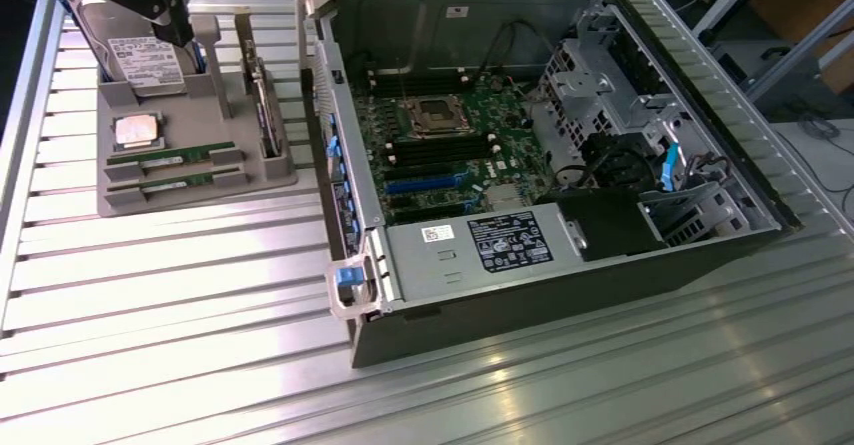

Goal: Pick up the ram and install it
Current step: 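Pick up the ram and move it above insertion slot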

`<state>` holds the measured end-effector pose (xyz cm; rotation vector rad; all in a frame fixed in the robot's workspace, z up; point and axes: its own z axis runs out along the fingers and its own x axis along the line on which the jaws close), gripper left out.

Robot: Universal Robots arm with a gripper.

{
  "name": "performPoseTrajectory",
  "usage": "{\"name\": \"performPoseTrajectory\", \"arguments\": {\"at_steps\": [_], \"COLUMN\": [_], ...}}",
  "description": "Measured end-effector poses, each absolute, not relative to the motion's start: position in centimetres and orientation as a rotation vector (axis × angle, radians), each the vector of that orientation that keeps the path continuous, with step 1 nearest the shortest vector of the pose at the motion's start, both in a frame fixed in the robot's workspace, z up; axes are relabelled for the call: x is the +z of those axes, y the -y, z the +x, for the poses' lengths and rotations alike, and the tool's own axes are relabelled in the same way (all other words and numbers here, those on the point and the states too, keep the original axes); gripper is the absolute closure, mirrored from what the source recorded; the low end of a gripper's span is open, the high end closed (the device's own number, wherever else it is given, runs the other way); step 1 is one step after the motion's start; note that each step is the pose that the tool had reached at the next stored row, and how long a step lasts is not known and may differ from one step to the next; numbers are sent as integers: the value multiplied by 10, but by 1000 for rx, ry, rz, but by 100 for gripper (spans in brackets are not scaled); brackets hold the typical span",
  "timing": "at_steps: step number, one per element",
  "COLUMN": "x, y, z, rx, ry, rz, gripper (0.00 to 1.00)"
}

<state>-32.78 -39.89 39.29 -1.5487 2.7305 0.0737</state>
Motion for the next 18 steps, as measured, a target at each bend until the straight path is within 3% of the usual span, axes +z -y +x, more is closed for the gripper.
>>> {"name": "performPoseTrajectory", "arguments": {"at_steps": [18], "x": [393], "y": [399], "z": [-328], "rx": [74], "ry": [-2533], "rz": [-1863], "gripper": [90]}}
